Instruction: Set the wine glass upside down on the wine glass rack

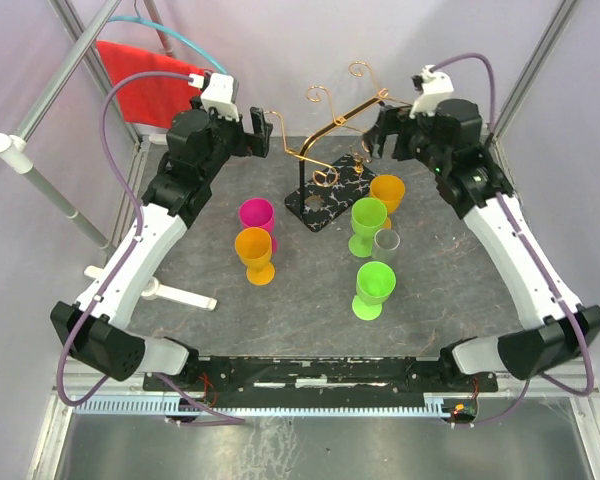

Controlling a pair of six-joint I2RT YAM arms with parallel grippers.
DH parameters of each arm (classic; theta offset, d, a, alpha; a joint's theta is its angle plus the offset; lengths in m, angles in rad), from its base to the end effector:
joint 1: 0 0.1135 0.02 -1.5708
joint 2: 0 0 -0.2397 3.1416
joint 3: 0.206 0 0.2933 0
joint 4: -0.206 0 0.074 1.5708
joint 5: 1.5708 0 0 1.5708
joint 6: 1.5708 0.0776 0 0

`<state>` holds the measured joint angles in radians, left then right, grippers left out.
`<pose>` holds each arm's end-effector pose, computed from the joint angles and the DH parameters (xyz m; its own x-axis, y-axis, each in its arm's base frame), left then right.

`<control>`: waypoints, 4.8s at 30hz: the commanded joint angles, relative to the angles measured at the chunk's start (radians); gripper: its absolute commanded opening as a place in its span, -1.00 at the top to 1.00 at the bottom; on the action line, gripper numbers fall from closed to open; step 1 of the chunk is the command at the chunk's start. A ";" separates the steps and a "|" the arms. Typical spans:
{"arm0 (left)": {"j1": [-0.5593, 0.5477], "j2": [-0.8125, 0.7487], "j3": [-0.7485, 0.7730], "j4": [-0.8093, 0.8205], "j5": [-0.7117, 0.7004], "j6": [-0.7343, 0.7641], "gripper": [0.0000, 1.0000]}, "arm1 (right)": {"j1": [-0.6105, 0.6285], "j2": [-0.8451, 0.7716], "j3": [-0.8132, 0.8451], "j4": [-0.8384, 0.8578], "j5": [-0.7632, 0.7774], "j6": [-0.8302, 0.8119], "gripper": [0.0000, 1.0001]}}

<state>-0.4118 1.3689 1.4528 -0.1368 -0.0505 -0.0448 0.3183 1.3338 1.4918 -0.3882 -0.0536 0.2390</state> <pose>0.3721 -0.1582 0.4242 -0.0642 -0.0207 -0.9977 0.3510 0.9354 -0.0421 0.3646 0.1245 0.4164 -0.2963 0.1513 -0.9431 -0.3004 0.9225 0.2424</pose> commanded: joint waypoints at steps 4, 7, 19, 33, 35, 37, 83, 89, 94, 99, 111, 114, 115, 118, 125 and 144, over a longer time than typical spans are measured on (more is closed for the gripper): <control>0.000 -0.052 -0.029 -0.053 -0.112 0.054 -0.98 | 0.143 0.209 0.232 0.007 -0.097 -0.001 -1.00; 0.000 -0.048 -0.065 -0.082 -0.146 0.059 -0.98 | 0.202 0.284 0.298 0.005 -0.070 -0.033 -1.00; 0.000 0.055 -0.149 -0.032 -0.115 0.083 -0.98 | 0.292 0.300 0.340 -0.091 0.097 -0.127 -1.00; -0.029 0.142 -0.161 0.106 -0.070 0.041 -0.98 | 0.312 0.294 0.290 -0.161 0.081 -0.163 -1.00; -0.031 0.142 -0.163 0.111 -0.067 0.038 -0.98 | 0.318 0.307 0.292 -0.181 0.098 -0.172 -1.00; -0.033 0.144 -0.165 0.122 -0.061 0.035 -0.98 | 0.326 0.318 0.297 -0.202 0.121 -0.180 -1.00; -0.057 -0.122 -0.485 0.199 -0.035 0.036 -0.98 | 0.226 0.005 -0.054 -0.295 0.467 -0.213 -1.00; -0.057 -0.171 -0.448 0.160 -0.031 0.034 -0.98 | 0.228 -0.052 -0.006 -0.324 0.331 -0.193 -1.00; -0.056 -0.194 -0.410 0.097 -0.053 0.047 -0.98 | 0.231 -0.061 0.082 -0.335 0.263 -0.195 -1.00; -0.057 -0.238 -0.415 0.069 -0.083 0.051 -0.98 | 0.232 0.029 0.183 -0.280 0.257 -0.193 -1.00; -0.056 -0.300 -0.446 0.035 -0.093 0.069 -0.98 | 0.155 0.423 0.563 -0.239 0.217 -0.046 -1.00; -0.055 -0.306 -0.461 0.046 -0.095 0.069 -0.98 | 0.142 0.491 0.643 -0.249 0.219 -0.048 -1.00; -0.055 -0.304 -0.463 0.047 -0.096 0.069 -0.98 | 0.140 0.510 0.661 -0.250 0.221 -0.053 -1.00; -0.056 -0.297 -0.469 0.053 -0.102 0.071 -0.98 | 0.137 0.556 0.705 -0.275 0.231 -0.063 -1.00; -0.056 -0.275 -0.482 0.070 -0.100 0.061 -0.98 | 0.135 0.569 0.609 -0.228 0.210 -0.037 -1.00; -0.056 -0.256 -0.495 0.080 -0.105 0.059 -0.98 | 0.066 0.695 0.700 -0.280 0.153 -0.138 -1.00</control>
<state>-0.4667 1.1046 0.9607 -0.1028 -0.1482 0.0002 0.4145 1.9991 2.1429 -0.6445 0.1551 0.1177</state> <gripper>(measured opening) 0.990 0.999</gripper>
